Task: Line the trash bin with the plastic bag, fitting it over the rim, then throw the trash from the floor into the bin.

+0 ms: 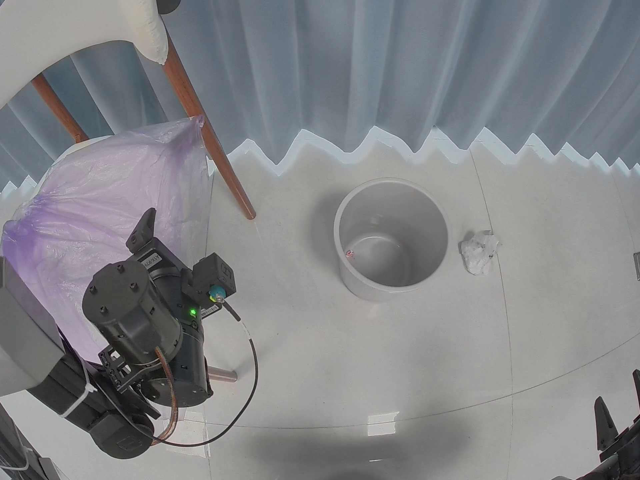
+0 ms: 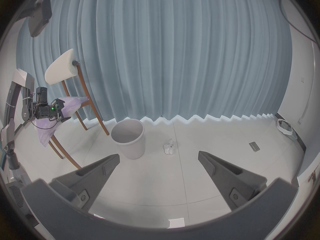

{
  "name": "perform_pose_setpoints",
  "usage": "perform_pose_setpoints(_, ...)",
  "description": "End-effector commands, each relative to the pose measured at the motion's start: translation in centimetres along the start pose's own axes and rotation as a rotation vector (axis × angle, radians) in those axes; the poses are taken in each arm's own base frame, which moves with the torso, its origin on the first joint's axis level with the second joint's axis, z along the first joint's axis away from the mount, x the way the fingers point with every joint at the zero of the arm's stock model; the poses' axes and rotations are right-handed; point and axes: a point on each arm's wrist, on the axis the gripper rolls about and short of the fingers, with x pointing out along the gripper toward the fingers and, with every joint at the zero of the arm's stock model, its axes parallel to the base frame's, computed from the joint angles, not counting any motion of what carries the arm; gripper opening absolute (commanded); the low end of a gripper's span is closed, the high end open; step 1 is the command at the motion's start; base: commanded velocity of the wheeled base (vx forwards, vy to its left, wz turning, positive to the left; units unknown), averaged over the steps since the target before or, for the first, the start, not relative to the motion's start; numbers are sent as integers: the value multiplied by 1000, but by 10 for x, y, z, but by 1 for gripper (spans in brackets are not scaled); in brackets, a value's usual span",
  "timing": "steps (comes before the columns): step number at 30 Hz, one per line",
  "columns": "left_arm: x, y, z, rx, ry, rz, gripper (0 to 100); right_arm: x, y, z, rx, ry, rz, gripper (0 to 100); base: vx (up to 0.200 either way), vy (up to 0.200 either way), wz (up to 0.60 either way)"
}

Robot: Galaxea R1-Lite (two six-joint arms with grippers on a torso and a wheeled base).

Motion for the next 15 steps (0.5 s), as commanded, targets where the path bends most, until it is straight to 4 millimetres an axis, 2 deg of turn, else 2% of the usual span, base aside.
perform_pose_setpoints(1,0,-4,-7,23,14,-12,100,0,0,-5,-1,2,-1,100,0,0,0)
perform_pose_setpoints(7,-2,-3,-8,25,13,-13,100,0,0,-5,-1,2,-1,100,0,0,0)
perform_pose_setpoints(8,-2,-2,-8,22,13,-10,0,0,0,-5,-1,2,1,100,0,0,0)
perform_pose_setpoints(15,-5,5,-10,12,12,-3,0,0,0,-5,-1,0,1,100,0,0,0)
